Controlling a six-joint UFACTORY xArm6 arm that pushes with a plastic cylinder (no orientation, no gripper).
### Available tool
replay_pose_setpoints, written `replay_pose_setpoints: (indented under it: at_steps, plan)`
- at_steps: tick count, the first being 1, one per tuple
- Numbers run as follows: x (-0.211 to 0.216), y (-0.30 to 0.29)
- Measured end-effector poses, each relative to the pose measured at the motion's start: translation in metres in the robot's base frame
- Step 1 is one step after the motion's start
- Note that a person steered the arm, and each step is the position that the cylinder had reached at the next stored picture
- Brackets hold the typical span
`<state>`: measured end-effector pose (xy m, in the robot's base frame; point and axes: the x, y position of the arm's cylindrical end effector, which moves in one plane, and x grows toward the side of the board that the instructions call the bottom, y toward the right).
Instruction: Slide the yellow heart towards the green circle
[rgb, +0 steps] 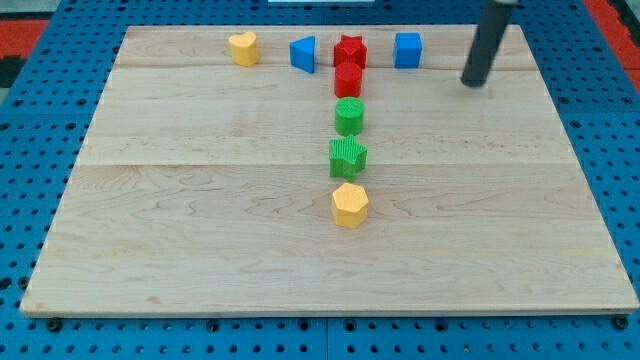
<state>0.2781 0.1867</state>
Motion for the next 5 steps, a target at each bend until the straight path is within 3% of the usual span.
replay_pose_setpoints:
  at_steps: [1,2,4,5]
  plan:
    - [-0.056,-0.052]
    - [-0.085,-0.062]
    - [-0.067,-0.324]
    - [-0.029,-0.299]
